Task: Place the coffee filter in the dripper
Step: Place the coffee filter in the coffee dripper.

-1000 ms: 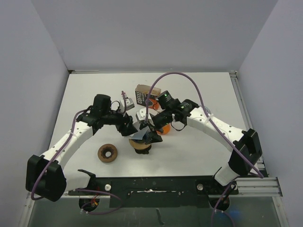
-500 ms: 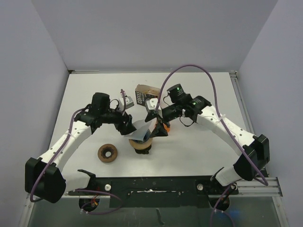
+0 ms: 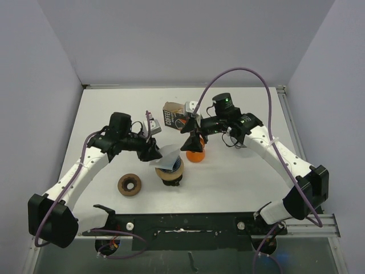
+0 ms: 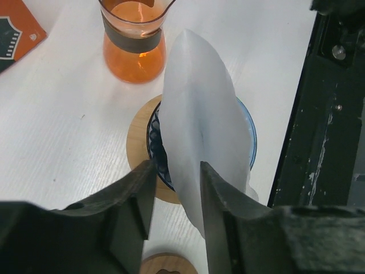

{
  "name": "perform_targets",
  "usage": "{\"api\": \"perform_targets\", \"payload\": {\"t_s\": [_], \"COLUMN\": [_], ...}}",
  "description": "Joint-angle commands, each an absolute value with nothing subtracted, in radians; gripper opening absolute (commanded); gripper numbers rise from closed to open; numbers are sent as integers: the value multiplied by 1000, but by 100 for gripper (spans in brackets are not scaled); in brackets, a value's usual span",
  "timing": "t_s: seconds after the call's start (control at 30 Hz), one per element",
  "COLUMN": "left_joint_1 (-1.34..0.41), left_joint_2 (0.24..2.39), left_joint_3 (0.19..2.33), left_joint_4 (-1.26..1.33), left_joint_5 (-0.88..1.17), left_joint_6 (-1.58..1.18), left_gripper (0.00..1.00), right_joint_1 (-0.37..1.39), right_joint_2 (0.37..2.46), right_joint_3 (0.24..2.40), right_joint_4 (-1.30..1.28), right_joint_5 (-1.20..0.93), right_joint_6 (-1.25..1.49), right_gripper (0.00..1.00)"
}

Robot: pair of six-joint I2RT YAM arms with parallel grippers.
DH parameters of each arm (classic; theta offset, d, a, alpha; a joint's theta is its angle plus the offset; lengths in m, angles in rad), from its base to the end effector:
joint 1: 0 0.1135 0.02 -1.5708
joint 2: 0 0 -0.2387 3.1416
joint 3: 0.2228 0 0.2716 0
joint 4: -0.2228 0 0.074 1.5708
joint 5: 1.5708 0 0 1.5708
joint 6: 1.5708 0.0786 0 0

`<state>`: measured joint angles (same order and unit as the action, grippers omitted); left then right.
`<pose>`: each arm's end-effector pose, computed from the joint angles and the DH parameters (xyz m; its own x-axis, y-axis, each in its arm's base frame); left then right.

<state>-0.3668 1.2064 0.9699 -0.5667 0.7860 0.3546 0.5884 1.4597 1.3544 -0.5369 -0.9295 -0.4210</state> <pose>0.2568 -0.1582 0.2396 -0.3827 0.4099 -0.8280 0.9010 0.3638 -0.2363 0.2646 0.2523 0.3101 -0.1009 -0.3612 -0.9270 -0.9938 -0.0067 0.1108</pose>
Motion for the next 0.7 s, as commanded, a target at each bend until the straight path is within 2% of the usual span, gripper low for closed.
{"api": "perform_targets", "payload": {"t_s": [0.0, 0.27, 0.43, 0.67], "left_joint_1": [-382, -445, -472, -486], "left_joint_2": [1196, 1244, 1275, 1280], "left_joint_3": [1050, 1146, 1202, 1194], "left_joint_4": [-599, -707, -775, -752], "left_joint_5": [845, 786, 765, 732], "left_joint_6": [444, 583, 666, 637], "left_gripper": [28, 0, 0, 1], "right_joint_1": [581, 580, 572, 569], "right_joint_2": [1443, 1457, 1452, 1443], "right_joint_3": [1342, 1319, 1285, 1225], "right_joint_4": [-458, -413, -371, -328], "right_joint_5": [-888, -806, -787, -833], "right_joint_6": [-328, -227, -164, -122], "right_gripper": [71, 70, 70, 71]}}
